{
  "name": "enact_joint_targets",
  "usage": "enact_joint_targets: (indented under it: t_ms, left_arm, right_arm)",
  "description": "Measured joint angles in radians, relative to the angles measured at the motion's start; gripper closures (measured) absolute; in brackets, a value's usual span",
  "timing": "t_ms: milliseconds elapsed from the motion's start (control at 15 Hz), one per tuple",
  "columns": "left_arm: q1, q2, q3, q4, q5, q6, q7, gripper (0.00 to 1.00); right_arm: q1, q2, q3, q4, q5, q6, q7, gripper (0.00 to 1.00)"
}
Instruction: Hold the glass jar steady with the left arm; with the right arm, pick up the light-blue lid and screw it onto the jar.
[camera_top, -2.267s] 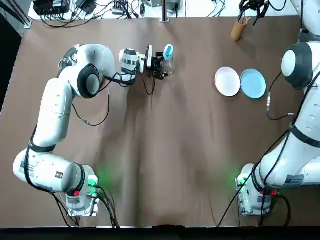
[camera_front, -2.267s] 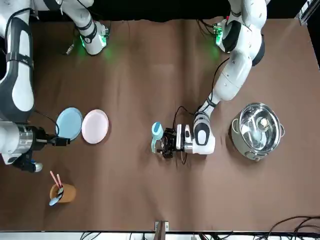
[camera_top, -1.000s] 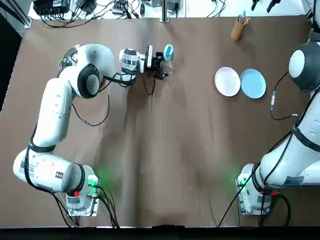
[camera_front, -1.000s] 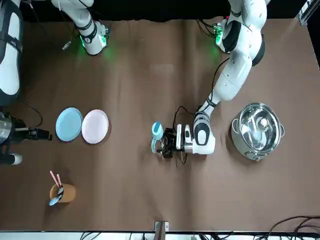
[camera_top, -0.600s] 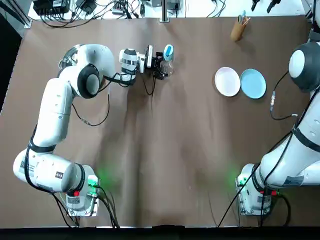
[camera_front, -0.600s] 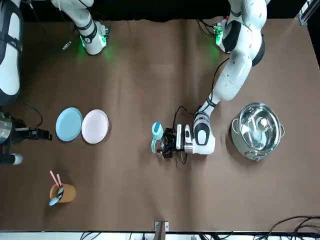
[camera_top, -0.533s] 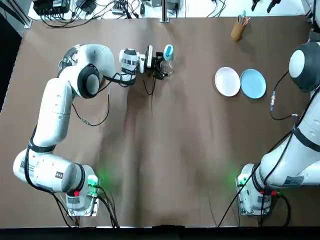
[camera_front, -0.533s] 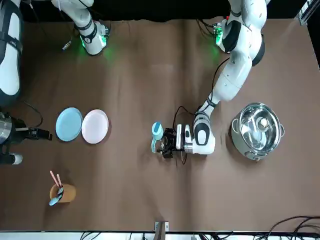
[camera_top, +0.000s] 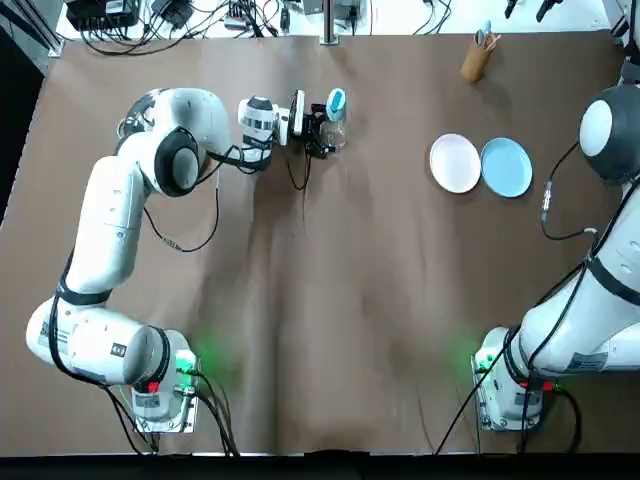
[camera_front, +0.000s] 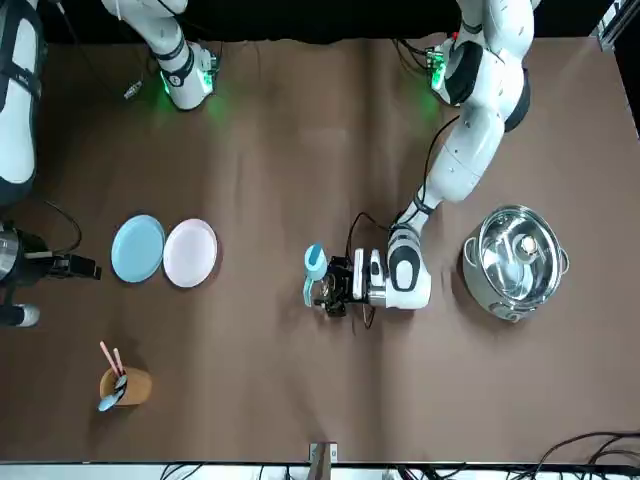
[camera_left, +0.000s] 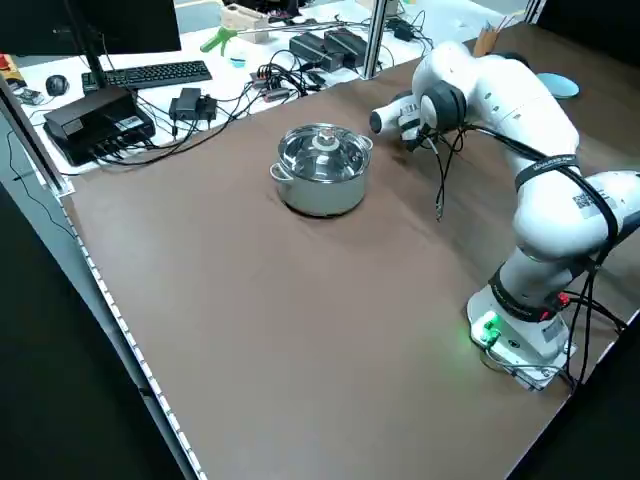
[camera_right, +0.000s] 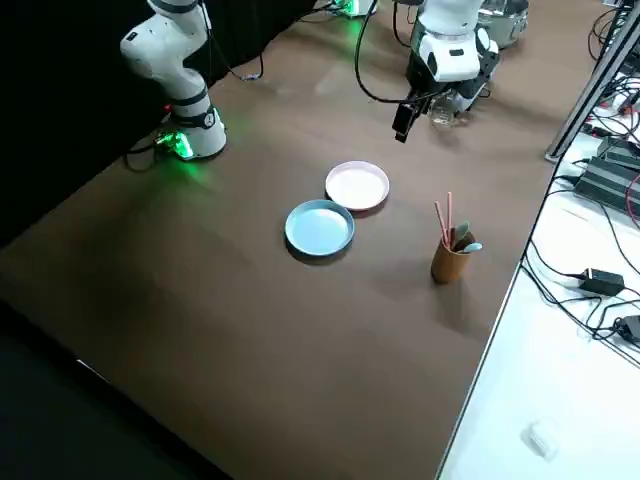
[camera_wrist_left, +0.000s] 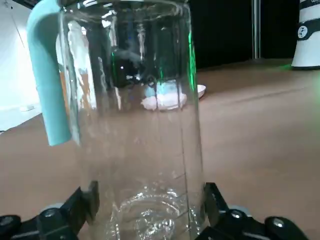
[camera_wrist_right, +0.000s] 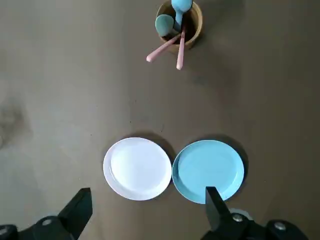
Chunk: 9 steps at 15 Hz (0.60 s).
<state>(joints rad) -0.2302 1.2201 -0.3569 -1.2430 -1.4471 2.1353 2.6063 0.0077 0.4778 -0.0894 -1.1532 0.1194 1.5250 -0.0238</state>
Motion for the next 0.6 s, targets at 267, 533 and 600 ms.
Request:
enact_joint_targets:
  t_ms: [267,533,600]
  left_arm:
    - [0.001,-0.006,0.002,0.002,0.04,0.01,0.004,0.0]
    - [0.003,-0.016,0.005,0.002,0.064,0.016,0.004,0.0]
    - [0.003,-0.021,0.007,0.002,0.072,0.017,0.004,0.0]
  right_arm:
    - [0.001,-0.022,0.003,0.0,0.0,-0.003,-0.001,0.0]
    - [0.001,-0.052,0.002,0.0,0.0,-0.026,0.0,0.0]
    - [0.001,-0.058,0.001,0.0,0.0,-0.029,0.0,0.0]
